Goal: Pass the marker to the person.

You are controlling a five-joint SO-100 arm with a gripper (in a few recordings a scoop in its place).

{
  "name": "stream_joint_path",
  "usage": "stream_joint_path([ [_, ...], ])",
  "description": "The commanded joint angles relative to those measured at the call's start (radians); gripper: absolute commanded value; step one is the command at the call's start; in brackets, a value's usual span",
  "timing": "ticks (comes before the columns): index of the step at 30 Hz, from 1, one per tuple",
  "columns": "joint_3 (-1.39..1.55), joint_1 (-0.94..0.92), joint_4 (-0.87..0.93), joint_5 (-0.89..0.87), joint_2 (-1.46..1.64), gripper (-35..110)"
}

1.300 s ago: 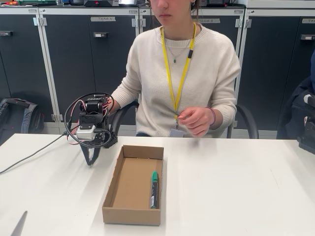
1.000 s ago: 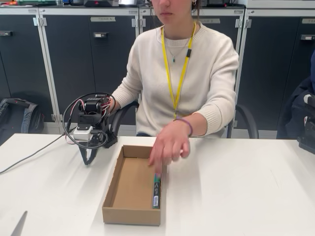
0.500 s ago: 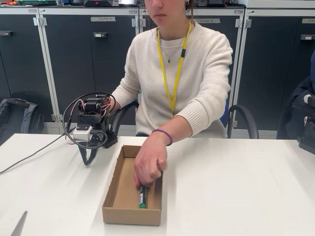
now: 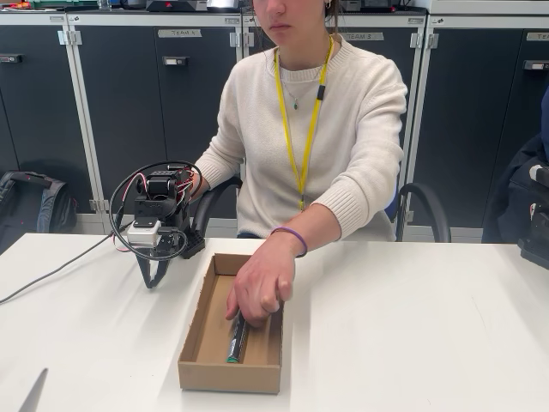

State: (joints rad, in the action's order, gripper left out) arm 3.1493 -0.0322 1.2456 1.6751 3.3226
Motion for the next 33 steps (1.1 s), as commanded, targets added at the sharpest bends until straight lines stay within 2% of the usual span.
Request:
stream_joint_path([
  [1,0.023,-0.005,-0.005,0.002,0.006,-5],
  [5,-0.097,0.035,-0.071,-0.075,-0.152,-5],
  [11,-0.667,0.158,0.072,-0.295,-0.681,-5],
  [16,-1.035,0.241,0.115,-0.43,-0.946,-4],
  [22,-1.249,0.262,0.067,-0.514,-1.193,-4],
  [28,-1.351,0.258,-0.054,-0.635,-1.436,-4],
  [33,-1.47,0.267,-0.041,-0.683,-1.617,-3],
])
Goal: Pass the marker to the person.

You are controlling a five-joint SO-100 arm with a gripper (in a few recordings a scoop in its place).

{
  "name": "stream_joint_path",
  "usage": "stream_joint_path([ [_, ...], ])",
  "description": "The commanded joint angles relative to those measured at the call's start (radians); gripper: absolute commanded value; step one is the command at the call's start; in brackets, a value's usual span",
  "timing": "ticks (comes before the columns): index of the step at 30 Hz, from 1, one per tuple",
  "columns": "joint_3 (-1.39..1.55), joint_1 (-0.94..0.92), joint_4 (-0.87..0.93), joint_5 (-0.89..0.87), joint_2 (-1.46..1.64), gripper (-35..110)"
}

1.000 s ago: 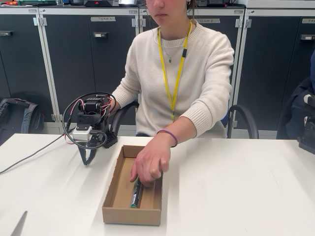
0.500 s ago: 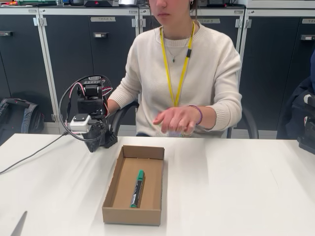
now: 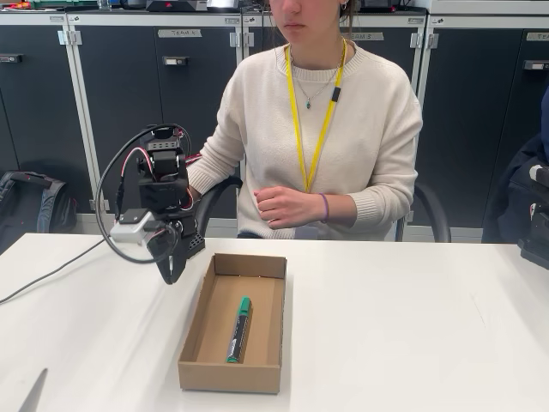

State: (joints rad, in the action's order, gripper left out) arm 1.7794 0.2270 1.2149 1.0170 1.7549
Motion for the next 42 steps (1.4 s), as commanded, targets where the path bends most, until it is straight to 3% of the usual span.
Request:
stream_joint_path([
  [1,-0.121,0.02,-0.011,-0.04,-0.077,-3],
  [12,-0.278,0.344,0.11,-0.207,-0.091,0],
  [18,-0.247,0.474,0.074,-0.25,-0.086,0],
  [24,-0.206,0.457,0.04,-0.256,-0.106,3],
  [29,-0.19,0.413,0.012,-0.244,-0.141,14],
  [42,-0.029,0.374,-0.137,-0.224,-0.196,16],
])
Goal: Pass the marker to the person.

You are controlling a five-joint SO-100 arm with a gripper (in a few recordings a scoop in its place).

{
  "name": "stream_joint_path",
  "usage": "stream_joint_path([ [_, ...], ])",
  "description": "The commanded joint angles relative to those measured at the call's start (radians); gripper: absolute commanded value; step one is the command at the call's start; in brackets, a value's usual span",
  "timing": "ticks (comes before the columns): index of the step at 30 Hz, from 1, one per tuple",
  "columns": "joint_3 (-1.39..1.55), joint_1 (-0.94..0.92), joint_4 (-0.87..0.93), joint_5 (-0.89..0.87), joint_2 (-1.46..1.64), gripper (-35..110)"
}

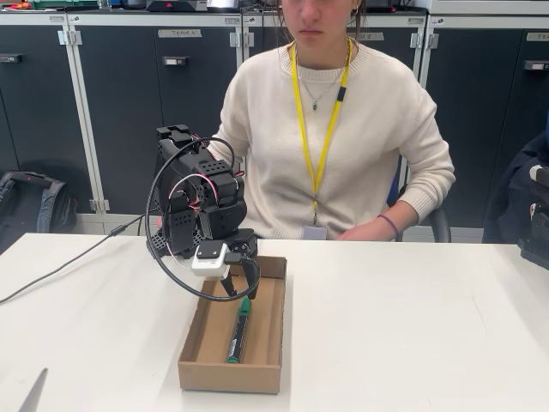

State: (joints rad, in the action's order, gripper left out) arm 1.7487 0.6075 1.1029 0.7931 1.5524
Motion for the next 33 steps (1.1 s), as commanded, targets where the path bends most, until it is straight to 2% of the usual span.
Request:
stream_joint_path([
  [1,0.006,-0.008,-0.025,0.0,0.002,16],
  [12,0.072,-0.012,-0.075,-0.029,-0.008,17],
  [24,0.092,0.02,-0.054,-0.06,-0.046,16],
  [29,0.063,0.021,-0.067,-0.055,-0.063,11],
  [31,0.052,0.026,-0.072,-0.048,-0.074,0],
  [33,0.051,0.028,-0.067,-0.038,-0.075,-5],
])
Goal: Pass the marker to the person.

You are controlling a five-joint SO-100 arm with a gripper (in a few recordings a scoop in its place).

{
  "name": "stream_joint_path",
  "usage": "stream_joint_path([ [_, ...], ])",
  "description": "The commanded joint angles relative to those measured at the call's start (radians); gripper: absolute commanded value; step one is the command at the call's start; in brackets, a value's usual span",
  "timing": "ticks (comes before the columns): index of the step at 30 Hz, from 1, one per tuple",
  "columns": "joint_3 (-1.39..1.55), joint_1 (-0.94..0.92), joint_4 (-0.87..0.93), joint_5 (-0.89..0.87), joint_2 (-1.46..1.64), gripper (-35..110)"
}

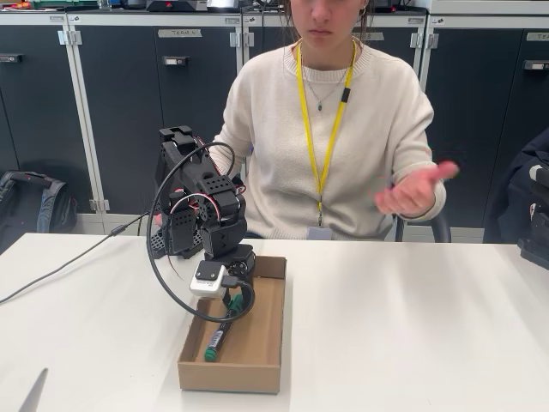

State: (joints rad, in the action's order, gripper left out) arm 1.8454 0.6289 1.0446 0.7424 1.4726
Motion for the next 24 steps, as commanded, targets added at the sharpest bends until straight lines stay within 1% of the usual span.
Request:
stream_joint_path([
  [1,-0.044,0.006,-0.008,0.012,0.005,-5],
  [7,-0.029,0.009,-0.011,0.008,0.034,-5],
  [19,-0.06,0.055,0.048,0.035,0.175,-5],
  [24,-0.031,0.078,0.021,0.114,0.267,-5],
])
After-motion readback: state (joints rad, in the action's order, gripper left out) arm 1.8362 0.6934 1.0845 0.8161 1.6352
